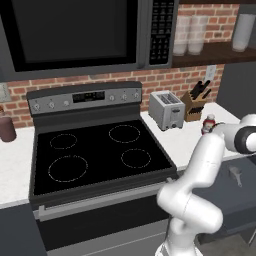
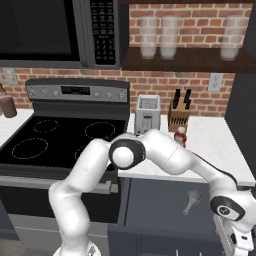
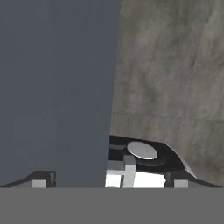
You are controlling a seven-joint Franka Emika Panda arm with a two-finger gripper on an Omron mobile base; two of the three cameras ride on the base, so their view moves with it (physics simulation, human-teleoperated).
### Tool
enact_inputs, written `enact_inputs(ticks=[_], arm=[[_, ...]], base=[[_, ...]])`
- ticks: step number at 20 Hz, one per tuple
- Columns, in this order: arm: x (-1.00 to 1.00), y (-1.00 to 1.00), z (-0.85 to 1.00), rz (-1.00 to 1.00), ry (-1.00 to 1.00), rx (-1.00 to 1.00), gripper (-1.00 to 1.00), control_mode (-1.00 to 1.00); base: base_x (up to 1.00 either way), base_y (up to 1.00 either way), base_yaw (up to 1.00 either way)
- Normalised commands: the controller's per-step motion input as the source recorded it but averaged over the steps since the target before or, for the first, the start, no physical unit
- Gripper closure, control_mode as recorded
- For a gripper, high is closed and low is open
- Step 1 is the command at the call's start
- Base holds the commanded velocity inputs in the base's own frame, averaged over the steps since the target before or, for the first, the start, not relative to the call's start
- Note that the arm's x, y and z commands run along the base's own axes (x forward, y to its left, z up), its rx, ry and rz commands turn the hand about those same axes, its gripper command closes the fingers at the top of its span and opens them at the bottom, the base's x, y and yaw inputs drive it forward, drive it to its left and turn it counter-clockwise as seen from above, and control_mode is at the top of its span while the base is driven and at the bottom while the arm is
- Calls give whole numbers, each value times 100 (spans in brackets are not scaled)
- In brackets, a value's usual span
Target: Pick the measuring cup from the drawer and place it on the counter.
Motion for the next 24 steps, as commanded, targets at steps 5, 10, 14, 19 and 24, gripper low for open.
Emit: enact_inputs(ticks=[5,10,14,19,24], arm=[[-100,-96,-27,0,6,-1,-100,-100],[-67,-51,47,0,-7,13,-100,-100],[14,38,100,0,-18,17,-100,-100],[34,63,98,5,-21,7,-100,-100],[23,75,29,31,-4,0,-100,-100]], base=[[0,0,0],[0,0,0],[0,0,0],[0,0,0],[0,0,0]])
